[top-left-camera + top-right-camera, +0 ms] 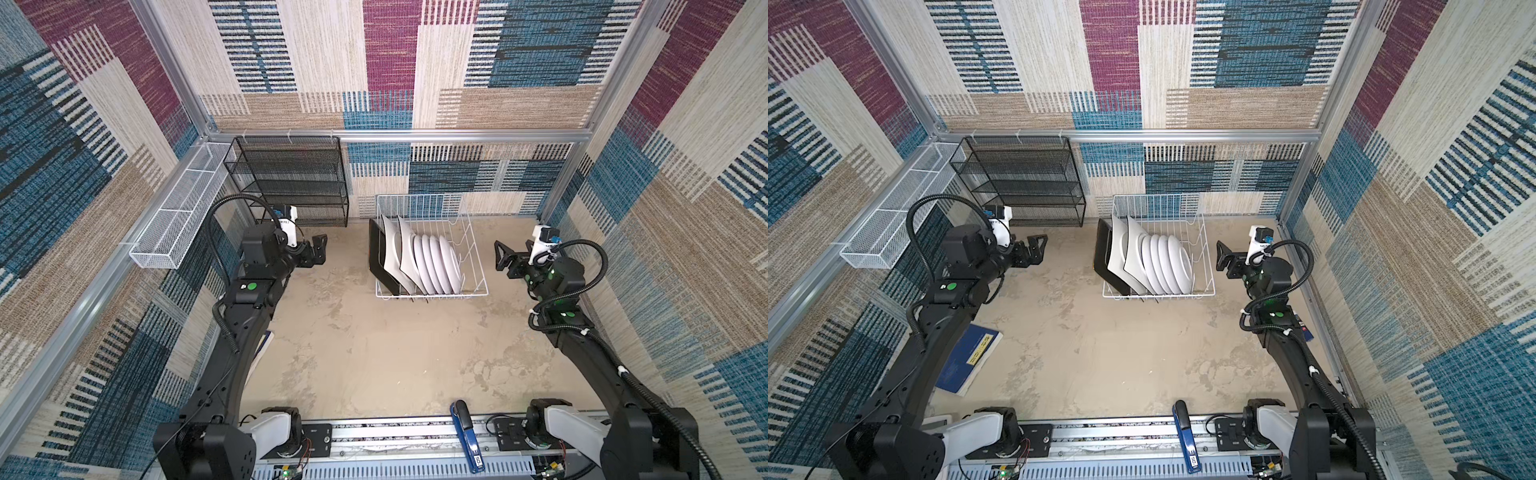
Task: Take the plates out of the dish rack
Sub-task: 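Reach the left gripper to the dark plate while the right gripper approaches the rack, then close the left gripper on the dark plate's rim while the right gripper waits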
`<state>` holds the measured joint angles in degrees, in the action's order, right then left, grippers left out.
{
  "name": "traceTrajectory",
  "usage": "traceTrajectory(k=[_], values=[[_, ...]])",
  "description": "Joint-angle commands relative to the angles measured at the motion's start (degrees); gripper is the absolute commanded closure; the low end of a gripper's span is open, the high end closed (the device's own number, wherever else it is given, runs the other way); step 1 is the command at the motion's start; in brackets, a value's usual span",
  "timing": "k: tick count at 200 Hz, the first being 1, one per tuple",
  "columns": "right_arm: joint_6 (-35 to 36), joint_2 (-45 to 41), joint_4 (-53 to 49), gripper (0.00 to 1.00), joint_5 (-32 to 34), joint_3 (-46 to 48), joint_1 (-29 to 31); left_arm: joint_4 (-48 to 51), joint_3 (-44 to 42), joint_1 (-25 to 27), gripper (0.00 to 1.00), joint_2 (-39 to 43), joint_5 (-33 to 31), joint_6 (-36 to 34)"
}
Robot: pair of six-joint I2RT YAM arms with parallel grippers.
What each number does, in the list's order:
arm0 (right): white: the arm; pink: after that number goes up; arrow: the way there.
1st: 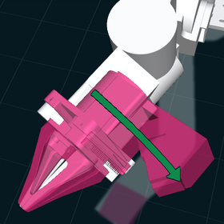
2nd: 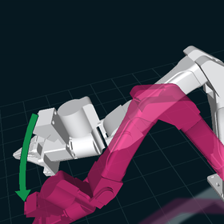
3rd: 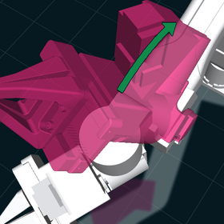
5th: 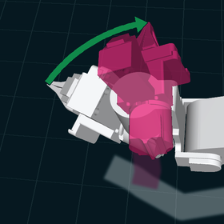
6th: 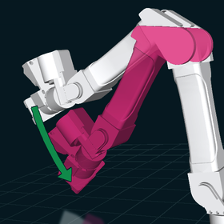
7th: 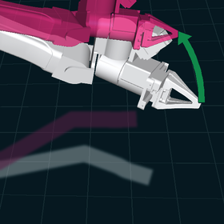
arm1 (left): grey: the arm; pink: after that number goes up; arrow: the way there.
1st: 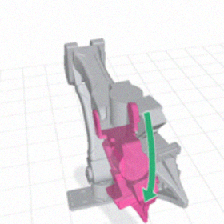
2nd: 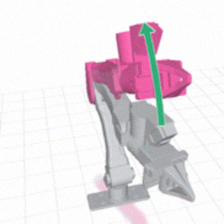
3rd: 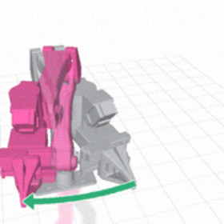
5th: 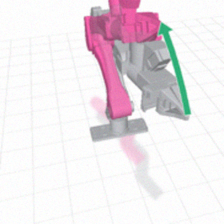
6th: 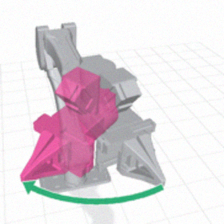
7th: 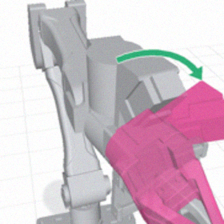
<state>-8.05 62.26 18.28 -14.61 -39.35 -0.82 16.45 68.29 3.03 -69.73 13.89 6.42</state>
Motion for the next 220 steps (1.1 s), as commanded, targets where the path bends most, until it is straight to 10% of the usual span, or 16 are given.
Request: traceTrajectory(k=[1,57,220], values=[[0.61,-0.17,-6.72,0.01,-9.53,-2.93,0.03,7.73,4.2,1.9,0.04,-2.76,6.14,3.59],[2.75,2.74,-16.2,0.01,-19.02,-11.39,1.25,18.0,15.3,10.82,0.06,-13.16,4.85,6.15],[5.89,9.11,-25.11,0.01,-14.59,-19.83,10.26,29.52,32.61,17.1,0.3,-36.46,3.26,10.46]])
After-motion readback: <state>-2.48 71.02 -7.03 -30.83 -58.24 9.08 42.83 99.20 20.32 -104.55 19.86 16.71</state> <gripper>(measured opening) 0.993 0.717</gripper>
